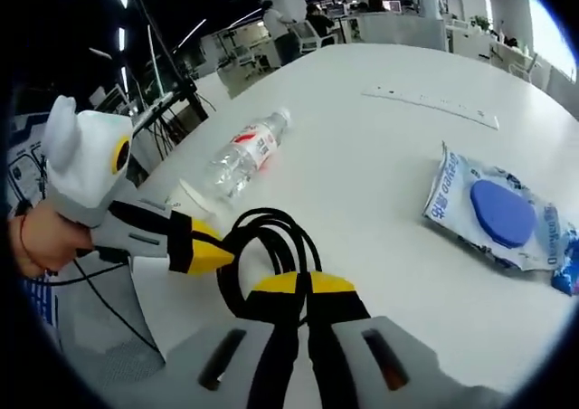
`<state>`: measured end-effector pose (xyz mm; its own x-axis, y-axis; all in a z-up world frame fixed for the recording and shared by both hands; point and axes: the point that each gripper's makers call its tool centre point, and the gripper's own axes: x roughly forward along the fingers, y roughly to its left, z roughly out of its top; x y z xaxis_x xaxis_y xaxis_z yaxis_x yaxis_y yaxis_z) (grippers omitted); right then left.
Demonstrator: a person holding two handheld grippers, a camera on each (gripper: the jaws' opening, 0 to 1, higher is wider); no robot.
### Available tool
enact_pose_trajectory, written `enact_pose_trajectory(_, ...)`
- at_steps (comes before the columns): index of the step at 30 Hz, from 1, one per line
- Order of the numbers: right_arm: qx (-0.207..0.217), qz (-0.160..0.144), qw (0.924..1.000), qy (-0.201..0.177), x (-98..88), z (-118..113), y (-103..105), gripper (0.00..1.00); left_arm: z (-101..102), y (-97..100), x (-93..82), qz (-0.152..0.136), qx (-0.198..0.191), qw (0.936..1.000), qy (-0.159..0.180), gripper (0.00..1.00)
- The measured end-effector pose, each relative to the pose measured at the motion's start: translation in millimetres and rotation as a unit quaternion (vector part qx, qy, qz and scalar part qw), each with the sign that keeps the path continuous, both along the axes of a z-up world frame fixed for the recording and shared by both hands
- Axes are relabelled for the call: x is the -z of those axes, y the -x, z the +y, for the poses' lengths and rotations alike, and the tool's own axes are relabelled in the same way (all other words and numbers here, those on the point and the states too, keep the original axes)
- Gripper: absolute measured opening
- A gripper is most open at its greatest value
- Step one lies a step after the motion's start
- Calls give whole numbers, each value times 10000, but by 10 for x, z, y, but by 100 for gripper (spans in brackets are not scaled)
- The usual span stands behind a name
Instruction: Arrange the tabletop items into an orderly group along one side of the table until the central work area is clear of visible clutter.
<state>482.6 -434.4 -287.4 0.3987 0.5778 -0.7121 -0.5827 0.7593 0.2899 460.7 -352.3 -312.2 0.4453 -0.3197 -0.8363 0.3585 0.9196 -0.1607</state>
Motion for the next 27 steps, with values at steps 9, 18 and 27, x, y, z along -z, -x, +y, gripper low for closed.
enact_pose_trajectory(9,424,-87,9990,-93,-145,-334,-62,0,-335,-141,-169,-111,540,9984,130,3)
enact_pose_trajectory(18,807,-184,9965,-75,-265,-702,-145,0,-688,-289,-268,-101,1025,9943,269,3)
enact_pose_trajectory(27,1242,-236,9920,51,-294,-1210,-203,0,-1204,-391,-294,-73,1569,9870,351,3)
